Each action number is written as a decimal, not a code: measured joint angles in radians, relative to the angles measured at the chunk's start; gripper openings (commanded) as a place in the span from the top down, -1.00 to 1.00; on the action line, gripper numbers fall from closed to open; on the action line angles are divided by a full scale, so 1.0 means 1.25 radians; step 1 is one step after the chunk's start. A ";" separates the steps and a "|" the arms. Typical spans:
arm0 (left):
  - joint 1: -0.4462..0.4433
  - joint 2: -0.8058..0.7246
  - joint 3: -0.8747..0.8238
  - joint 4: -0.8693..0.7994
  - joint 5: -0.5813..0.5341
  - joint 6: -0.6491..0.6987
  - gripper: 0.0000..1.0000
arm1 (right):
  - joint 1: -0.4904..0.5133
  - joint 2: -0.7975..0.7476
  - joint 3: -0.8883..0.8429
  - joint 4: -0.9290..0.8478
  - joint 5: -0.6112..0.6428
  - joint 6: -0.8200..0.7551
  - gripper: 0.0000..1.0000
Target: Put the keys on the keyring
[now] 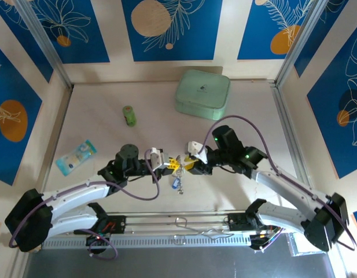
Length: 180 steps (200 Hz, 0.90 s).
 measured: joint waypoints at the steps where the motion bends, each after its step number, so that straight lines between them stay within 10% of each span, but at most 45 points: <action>1: 0.000 0.000 -0.002 0.005 0.000 -0.002 1.00 | -0.003 -0.005 -0.005 0.005 -0.002 0.003 0.35; 95: -0.001 0.000 -0.038 0.127 -0.007 -0.056 1.00 | -0.016 -0.034 -0.077 0.150 -0.034 0.106 0.34; 180: -0.001 0.000 -0.038 0.127 -0.007 -0.059 1.00 | -0.017 -0.010 -0.077 0.148 -0.078 0.111 1.00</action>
